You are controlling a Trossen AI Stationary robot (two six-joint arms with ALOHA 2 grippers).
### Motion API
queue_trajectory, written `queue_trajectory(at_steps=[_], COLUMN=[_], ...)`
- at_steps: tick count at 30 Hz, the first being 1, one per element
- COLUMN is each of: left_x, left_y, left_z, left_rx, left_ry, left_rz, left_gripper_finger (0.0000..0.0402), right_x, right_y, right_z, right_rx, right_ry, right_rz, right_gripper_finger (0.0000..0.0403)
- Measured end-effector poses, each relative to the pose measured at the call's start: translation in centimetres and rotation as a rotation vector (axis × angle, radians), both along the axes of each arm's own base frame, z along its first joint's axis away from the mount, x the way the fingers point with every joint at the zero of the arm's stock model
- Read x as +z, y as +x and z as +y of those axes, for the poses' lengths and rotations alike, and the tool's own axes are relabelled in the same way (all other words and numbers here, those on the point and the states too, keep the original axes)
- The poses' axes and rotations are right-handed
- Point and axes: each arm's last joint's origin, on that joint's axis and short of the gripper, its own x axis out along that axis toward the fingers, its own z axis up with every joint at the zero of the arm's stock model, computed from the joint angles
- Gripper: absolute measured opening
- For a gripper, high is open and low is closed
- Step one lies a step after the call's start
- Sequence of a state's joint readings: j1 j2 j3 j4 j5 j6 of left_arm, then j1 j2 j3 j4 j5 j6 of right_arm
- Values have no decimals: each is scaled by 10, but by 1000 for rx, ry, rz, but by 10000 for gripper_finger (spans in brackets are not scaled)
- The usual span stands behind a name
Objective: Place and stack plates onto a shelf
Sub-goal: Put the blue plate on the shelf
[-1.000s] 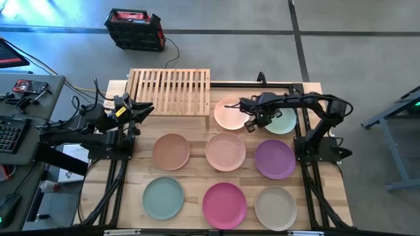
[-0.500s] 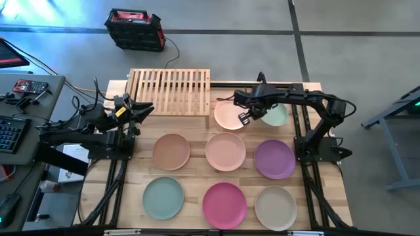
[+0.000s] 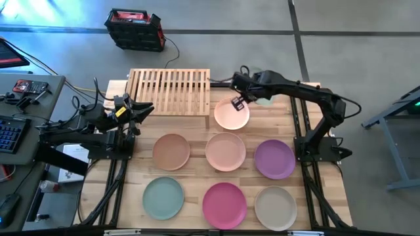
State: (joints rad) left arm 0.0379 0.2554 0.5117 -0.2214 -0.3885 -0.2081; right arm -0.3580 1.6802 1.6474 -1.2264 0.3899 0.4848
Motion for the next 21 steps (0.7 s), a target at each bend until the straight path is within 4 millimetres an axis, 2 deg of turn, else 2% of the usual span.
queue_trajectory(at_steps=[7,12,17,21], left_x=[0,0,0,0], left_y=[0,0,0,0], left_z=[0,0,0,0], left_rx=[0,0,0,0], left_ry=[0,-1,0,0], left_rz=[0,-1,0,-1], left_gripper_finger=[90,90,90,90], right_x=[42,64,78,81], right_y=[9,18,30,38], right_z=[-4,-7,-10,-8], right_rx=[141,321,554,726], right_ry=[-145,-281,-425,-520], right_rz=[-116,-159,-192,-178], right_gripper_finger=[0,0,0,0])
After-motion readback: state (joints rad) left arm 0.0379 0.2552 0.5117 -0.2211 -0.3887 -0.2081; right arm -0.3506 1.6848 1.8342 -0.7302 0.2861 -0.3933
